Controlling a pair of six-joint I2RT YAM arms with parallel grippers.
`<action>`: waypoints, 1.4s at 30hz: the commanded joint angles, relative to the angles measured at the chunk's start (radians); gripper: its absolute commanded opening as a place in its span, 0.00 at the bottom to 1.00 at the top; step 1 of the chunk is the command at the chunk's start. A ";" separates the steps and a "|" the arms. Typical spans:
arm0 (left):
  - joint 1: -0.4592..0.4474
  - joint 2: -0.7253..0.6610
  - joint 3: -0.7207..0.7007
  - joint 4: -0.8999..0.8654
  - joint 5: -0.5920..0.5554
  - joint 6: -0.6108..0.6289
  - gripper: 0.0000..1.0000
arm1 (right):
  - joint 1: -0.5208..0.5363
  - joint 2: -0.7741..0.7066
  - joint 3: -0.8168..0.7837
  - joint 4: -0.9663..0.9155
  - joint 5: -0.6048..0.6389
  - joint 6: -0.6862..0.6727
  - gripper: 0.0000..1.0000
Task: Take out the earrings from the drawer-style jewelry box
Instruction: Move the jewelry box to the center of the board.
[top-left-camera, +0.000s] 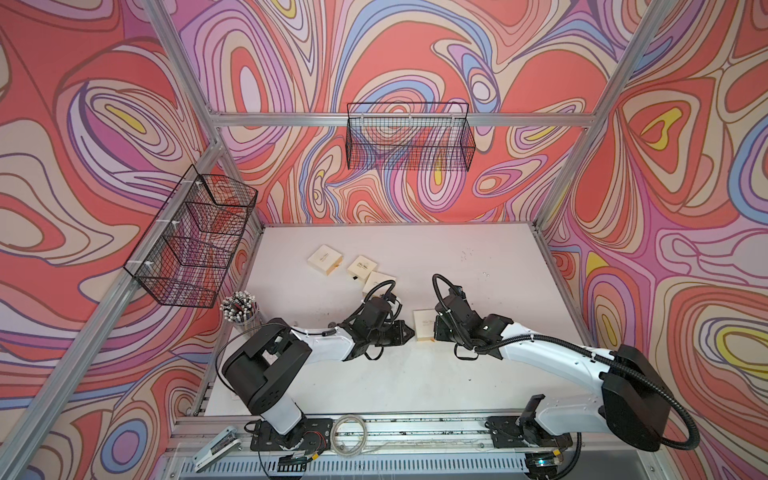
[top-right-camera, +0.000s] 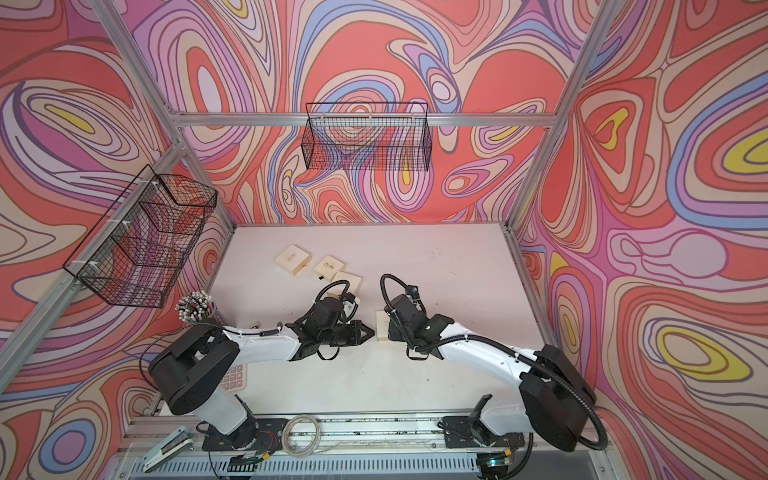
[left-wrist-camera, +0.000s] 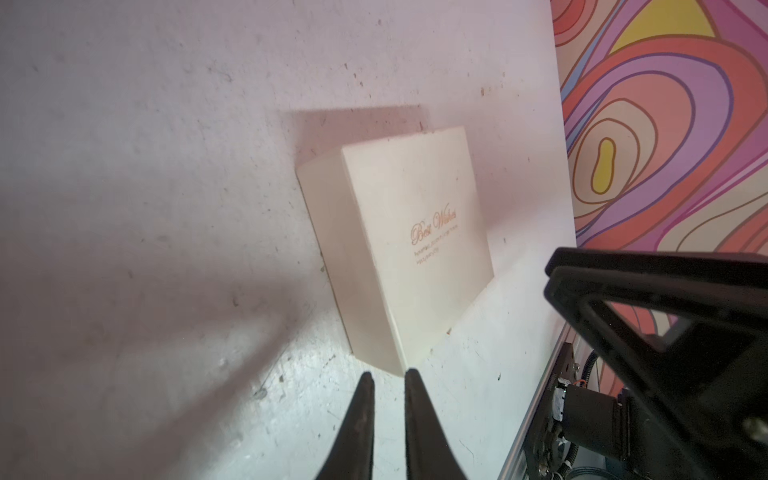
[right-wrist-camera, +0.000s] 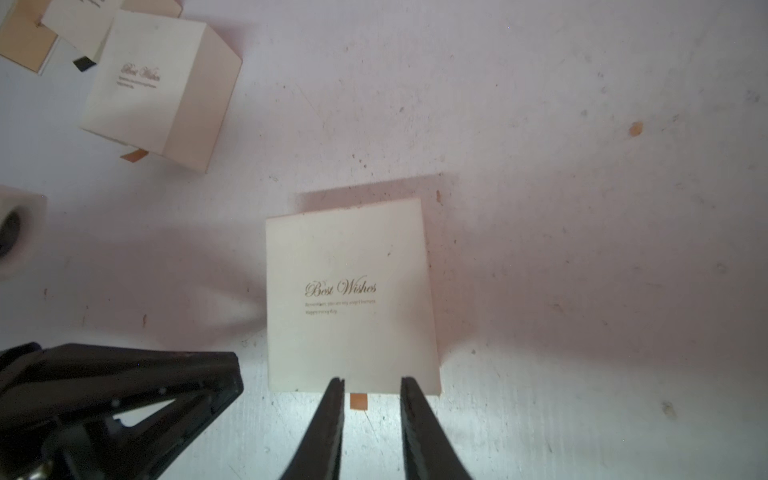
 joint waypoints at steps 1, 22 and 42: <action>0.007 0.039 0.046 0.008 0.020 -0.009 0.11 | -0.002 0.030 -0.010 0.054 -0.011 0.027 0.24; 0.000 0.320 0.356 0.031 0.068 -0.043 0.05 | -0.267 0.254 0.078 0.161 -0.068 -0.107 0.17; 0.004 0.640 0.896 -0.062 0.085 -0.082 0.05 | -0.465 0.418 0.394 0.117 -0.155 -0.219 0.21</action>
